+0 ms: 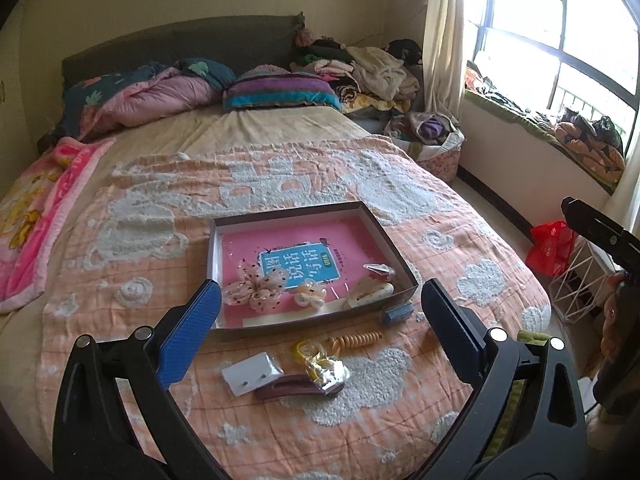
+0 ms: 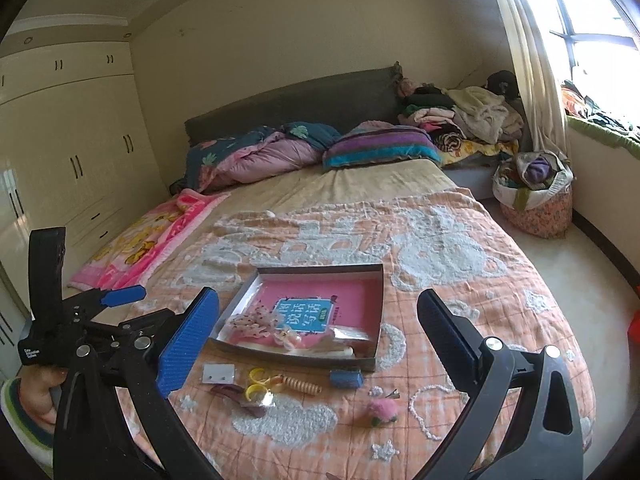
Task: Organize jewelry
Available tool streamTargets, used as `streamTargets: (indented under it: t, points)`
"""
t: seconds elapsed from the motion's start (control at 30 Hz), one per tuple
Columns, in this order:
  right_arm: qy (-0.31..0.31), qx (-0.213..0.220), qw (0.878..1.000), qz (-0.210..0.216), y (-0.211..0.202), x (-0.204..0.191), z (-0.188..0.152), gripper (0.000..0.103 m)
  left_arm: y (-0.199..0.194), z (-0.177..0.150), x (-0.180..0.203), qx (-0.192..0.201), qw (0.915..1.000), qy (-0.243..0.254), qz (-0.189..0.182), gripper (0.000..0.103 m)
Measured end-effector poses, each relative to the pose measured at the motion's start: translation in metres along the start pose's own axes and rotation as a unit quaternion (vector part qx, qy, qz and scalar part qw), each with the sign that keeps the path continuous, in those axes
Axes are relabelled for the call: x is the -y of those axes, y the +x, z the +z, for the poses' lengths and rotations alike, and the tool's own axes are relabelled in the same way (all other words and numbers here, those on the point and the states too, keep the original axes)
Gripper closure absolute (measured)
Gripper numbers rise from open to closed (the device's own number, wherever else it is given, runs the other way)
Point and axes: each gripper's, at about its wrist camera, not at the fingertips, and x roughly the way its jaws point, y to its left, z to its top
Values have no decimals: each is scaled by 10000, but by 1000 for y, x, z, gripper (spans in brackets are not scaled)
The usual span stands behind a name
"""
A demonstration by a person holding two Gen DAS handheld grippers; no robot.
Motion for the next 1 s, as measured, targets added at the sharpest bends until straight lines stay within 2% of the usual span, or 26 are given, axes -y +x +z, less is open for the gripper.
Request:
streamTargets:
  t: [0.33, 0.67, 1.0]
  points:
    - [-267, -247, 9990, 261, -8, -9, -21, 4, -17, -28, -3, -41, 9999, -29, 157, 9]
    - [-337, -816, 9957, 270, 13, -10, -66, 4, 2, -77, -13, -572, 9980, -156, 206, 9]
    - [-393, -1198, 9916, 277, 32, -11, -96, 4, 20, -107, -8, -918, 9957, -98, 95, 9]
